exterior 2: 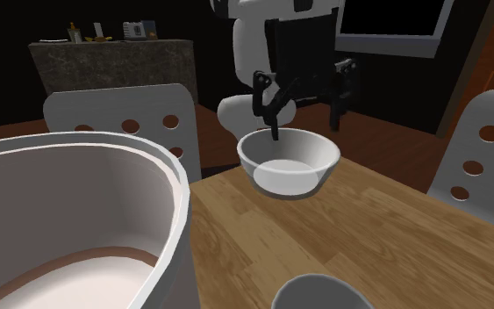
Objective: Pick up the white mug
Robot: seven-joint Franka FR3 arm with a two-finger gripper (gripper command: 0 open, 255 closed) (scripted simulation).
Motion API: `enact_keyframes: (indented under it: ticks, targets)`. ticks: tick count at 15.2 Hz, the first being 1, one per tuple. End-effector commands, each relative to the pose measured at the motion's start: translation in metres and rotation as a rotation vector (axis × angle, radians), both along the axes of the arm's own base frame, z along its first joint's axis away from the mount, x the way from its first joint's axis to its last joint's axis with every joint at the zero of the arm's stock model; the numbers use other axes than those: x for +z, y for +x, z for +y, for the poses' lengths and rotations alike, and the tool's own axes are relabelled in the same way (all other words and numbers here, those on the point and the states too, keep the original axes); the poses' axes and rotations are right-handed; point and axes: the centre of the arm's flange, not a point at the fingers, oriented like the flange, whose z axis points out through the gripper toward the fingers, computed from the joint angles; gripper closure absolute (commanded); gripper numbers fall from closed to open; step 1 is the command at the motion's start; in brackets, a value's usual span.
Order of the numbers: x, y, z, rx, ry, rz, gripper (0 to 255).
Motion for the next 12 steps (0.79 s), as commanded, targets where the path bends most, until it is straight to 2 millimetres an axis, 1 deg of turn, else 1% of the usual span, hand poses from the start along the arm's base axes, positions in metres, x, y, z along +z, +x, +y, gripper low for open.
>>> enact_keyframes:
  ticks: [1, 12]
  targets:
    - [-0.011, 0.021, -0.012, -0.004, -0.009, 0.003, 0]
    - [-0.053, 0.141, -0.076, -0.026, -0.052, 0.014, 0]
